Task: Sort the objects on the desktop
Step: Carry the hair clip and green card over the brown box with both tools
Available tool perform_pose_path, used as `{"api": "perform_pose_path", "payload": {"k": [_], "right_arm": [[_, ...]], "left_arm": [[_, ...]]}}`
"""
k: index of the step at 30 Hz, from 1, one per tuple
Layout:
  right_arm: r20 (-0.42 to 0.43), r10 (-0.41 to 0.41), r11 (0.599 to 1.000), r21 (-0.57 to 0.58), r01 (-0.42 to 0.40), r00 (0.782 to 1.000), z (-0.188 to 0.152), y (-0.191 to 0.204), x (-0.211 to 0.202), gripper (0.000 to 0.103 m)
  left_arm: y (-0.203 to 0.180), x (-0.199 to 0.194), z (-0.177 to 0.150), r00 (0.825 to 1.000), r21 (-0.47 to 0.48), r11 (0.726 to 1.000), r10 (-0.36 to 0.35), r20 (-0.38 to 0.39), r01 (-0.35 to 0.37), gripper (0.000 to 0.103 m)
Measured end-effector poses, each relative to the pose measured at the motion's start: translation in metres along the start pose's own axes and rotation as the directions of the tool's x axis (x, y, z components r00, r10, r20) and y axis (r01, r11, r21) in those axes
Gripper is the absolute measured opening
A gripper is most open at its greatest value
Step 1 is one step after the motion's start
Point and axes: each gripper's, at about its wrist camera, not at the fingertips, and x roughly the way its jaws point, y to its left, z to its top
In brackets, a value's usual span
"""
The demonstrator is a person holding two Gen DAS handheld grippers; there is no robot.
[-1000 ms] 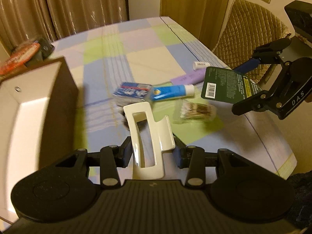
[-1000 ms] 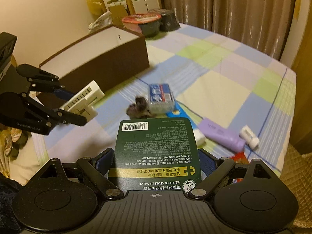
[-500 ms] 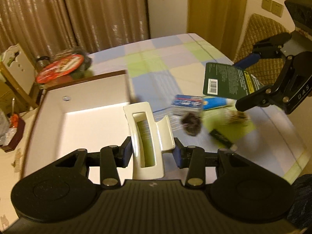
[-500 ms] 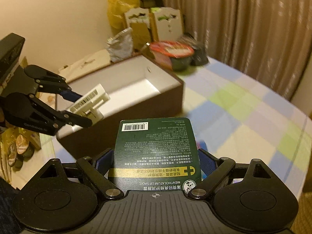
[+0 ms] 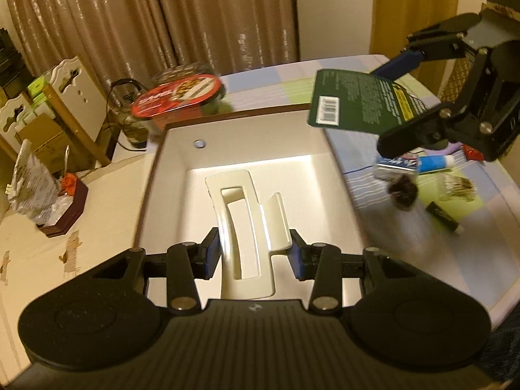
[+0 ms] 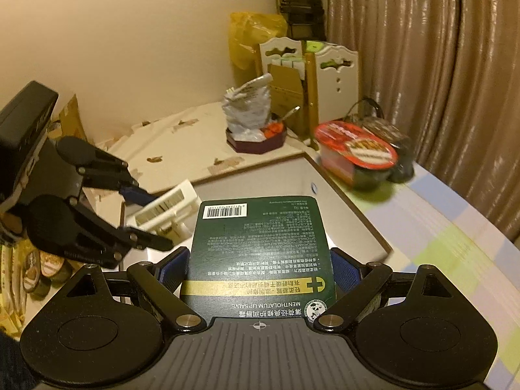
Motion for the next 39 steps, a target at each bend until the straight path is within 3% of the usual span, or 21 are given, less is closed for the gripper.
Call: {"api": "perform_pose_path", "payload": {"k": [12,23,32,39], "right_arm": [[-0.051,0.008,1.0,0.024,-0.007,0.999,0.026,-0.003,0.061,0.09],[-0.15,0.01,0.999,0.038,-0.005,0.989,0.013,-0.006,0.101,0.09],[-0.257,-0.009,1.0,0.02,0.014,0.966,-0.016,0.006,0.135,0.09],[-0.28,-0.031,0.992,0.105,0.063,0.96,-0.02,0.011,0.149,0.09]], "left_arm": [[0.042,0.026,-0.007,0.999,-0.015,1.0,-0.002,-0.053,0.001,0.037],[0.061,0.058,-0.017,0.994,-0.019,0.999,-0.029,-0.106,0.027,0.037],[0.064,0.089,-0.025,0.984,-0.006,0.998,-0.062,-0.169,0.062,0.037],[0.067,0.105,-0.034,0.972,-0.004,0.996,-0.086,-0.218,0.088,0.038]]}}
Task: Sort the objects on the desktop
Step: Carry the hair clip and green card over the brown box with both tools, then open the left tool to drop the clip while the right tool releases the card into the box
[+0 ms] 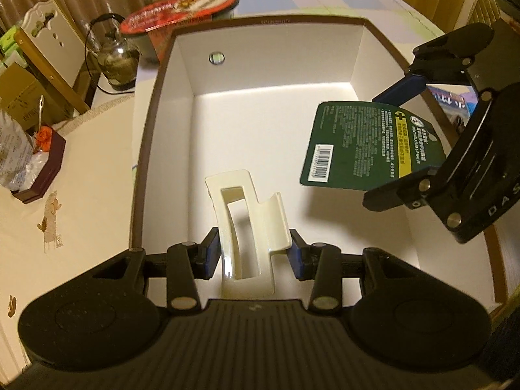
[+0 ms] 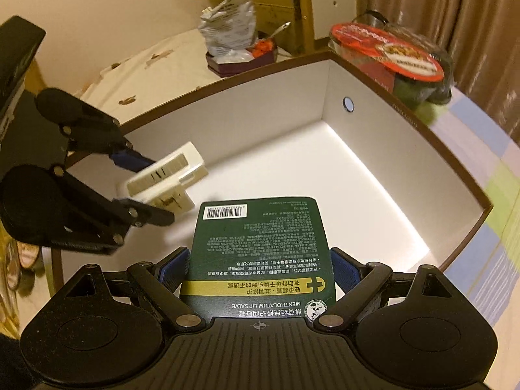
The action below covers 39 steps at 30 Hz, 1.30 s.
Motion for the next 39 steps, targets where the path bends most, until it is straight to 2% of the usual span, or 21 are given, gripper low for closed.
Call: {"api": "perform_pose_path", "payload": {"k": [13,14,21,23,32,39], "right_arm": [[-0.059,0.002,1.0,0.023,0.0,0.998,-0.006,0.015,0.016,0.09],[-0.073,0.003,1.0,0.015,-0.001,0.997,-0.007,0.017,0.017,0.09],[-0.094,0.02,1.0,-0.02,-0.022,0.995,-0.008,0.021,0.011,0.09],[-0.096,0.014,0.999,-0.037,-0.018,0.995,-0.009,0.023,0.007,0.09],[-0.094,0.011,0.997,-0.071,-0.018,0.996,-0.014,0.023,-0.017,0.09],[-0.099,0.031,0.999,-0.037,-0.035,0.995,-0.02,0.019,-0.029,0.09]], "left_arm": [[0.0,0.014,-0.009,0.998,0.014,1.0,-0.022,-0.054,0.022,0.039],[0.001,0.014,-0.007,0.998,0.01,1.0,-0.019,-0.053,0.02,0.045],[-0.003,0.004,-0.011,0.998,0.008,0.999,-0.048,-0.051,0.048,0.062],[-0.005,0.001,-0.012,0.998,0.015,0.999,-0.042,-0.047,0.043,0.065],[-0.005,-0.019,-0.016,0.998,-0.031,0.998,-0.054,-0.028,0.054,0.067],[-0.013,-0.028,-0.02,0.998,-0.029,0.998,-0.054,-0.023,0.053,0.067]]}}
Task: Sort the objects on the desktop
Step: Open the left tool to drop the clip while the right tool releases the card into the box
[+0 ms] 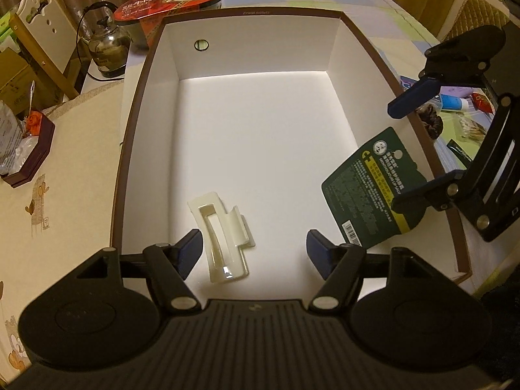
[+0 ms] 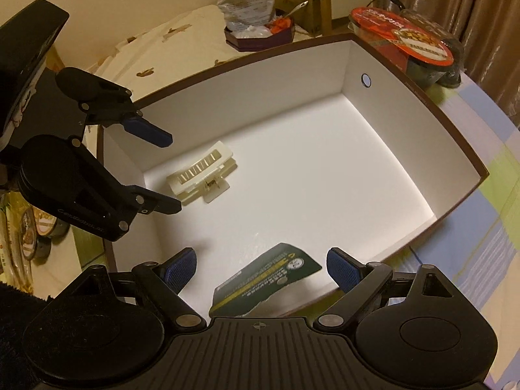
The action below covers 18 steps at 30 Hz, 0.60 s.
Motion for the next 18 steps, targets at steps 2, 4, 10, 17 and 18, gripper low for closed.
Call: {"api": "perform_pose_path", "payload": {"k": [2,4,10,17,18], "right_arm": [[0.001,-0.001,1.0,0.0,0.001,1.0,-0.002,0.002,-0.003,0.09],[0.003,0.002,1.0,-0.005,-0.002,1.0,-0.004,0.004,-0.005,0.09],[0.02,-0.011,1.0,-0.023,0.011,1.0,-0.009,0.012,-0.012,0.09],[0.044,-0.027,0.999,-0.034,0.029,0.999,-0.014,0.02,-0.022,0.09],[0.047,-0.029,0.999,-0.035,0.031,0.998,-0.015,0.021,-0.023,0.09]], "left_arm": [[-0.002,-0.003,0.0,1.0,0.0,1.0,0.003,0.004,-0.003,0.067],[-0.005,-0.007,-0.001,1.0,0.002,1.0,0.009,0.01,-0.009,0.067],[-0.011,-0.02,-0.001,0.999,0.008,0.999,0.038,0.034,-0.038,0.072],[-0.019,-0.033,-0.005,0.997,0.009,0.998,0.065,0.053,-0.065,0.074],[-0.02,-0.035,-0.006,0.996,0.009,0.998,0.068,0.056,-0.069,0.075]]}}
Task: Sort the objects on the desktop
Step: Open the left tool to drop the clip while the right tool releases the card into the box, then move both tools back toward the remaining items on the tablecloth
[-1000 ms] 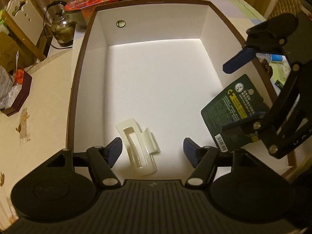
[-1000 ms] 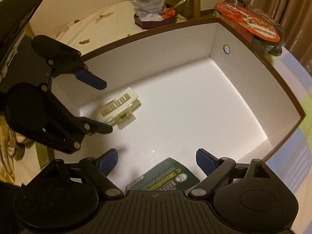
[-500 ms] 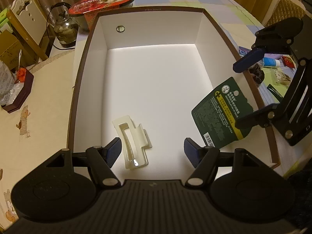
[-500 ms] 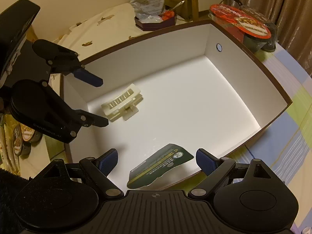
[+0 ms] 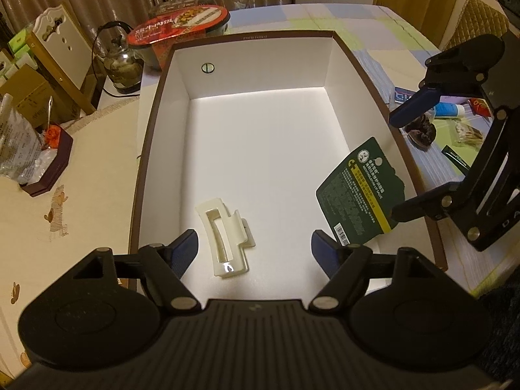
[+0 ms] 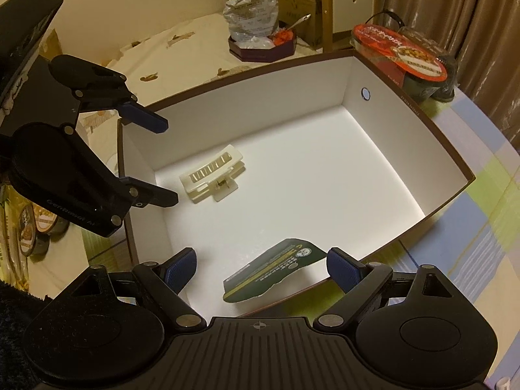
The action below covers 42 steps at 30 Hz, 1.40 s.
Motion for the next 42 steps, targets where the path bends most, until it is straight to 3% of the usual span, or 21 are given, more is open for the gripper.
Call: {"api": "perform_pose_path", "payload": {"k": [21,42], "right_arm": [[0.08,-0.021,1.0,0.005,0.02,0.997,-0.029,0.015,-0.035,0.09],[0.137,-0.035,0.999,0.046,0.029,0.99,-0.09,-0.007,-0.085,0.09]], "left_arm": [[-0.037,-0.039,-0.012,0.997,0.019,0.998,0.058,0.051,-0.059,0.079],[-0.11,-0.06,-0.007,0.994,0.036,0.996,0.075,0.076,-0.078,0.082]]}}
